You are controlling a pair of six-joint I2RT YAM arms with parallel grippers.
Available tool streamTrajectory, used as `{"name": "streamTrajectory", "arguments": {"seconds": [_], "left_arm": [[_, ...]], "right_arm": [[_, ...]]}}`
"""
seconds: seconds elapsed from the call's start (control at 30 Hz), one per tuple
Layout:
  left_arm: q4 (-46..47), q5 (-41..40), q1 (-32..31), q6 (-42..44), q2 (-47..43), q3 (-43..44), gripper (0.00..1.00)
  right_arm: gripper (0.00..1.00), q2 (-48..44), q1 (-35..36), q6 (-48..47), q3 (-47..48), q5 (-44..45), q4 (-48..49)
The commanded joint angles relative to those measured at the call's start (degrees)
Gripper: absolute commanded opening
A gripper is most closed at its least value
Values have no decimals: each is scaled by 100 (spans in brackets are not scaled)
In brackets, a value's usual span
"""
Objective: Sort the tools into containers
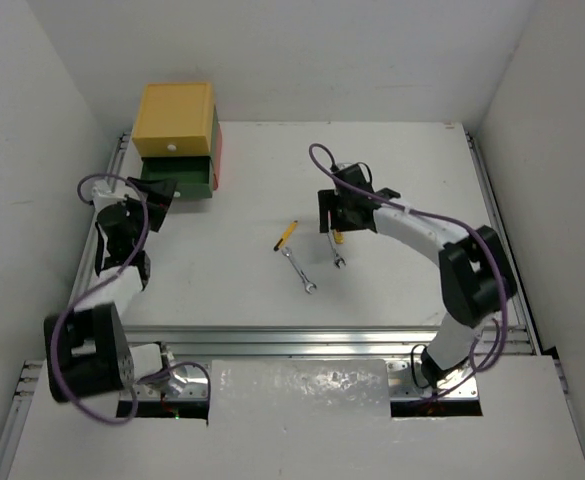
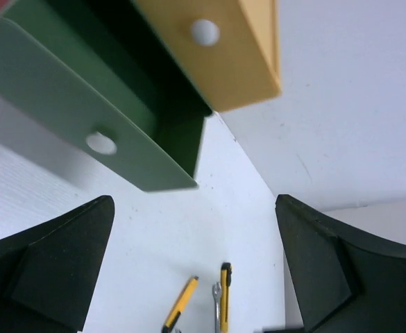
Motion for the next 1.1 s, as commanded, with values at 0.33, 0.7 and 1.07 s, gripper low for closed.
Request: {"name": "streamTrajectory", "arguments": {"seconds": [0.33,0.7,1.07], "left_arm": [[-3838,-415,-1254,1326,-3281,7,100],[-4147,95,-1272,1670,-3369,-169,100],[-3516,420,-1955,1276,-3018,-72,100]], "right_arm": [[42,2404,-519,-832,2278,597,-661],[38,2686,-546,-744,1971,817,-715],[12,1935,-572,-735,1069,210,-392]]}}
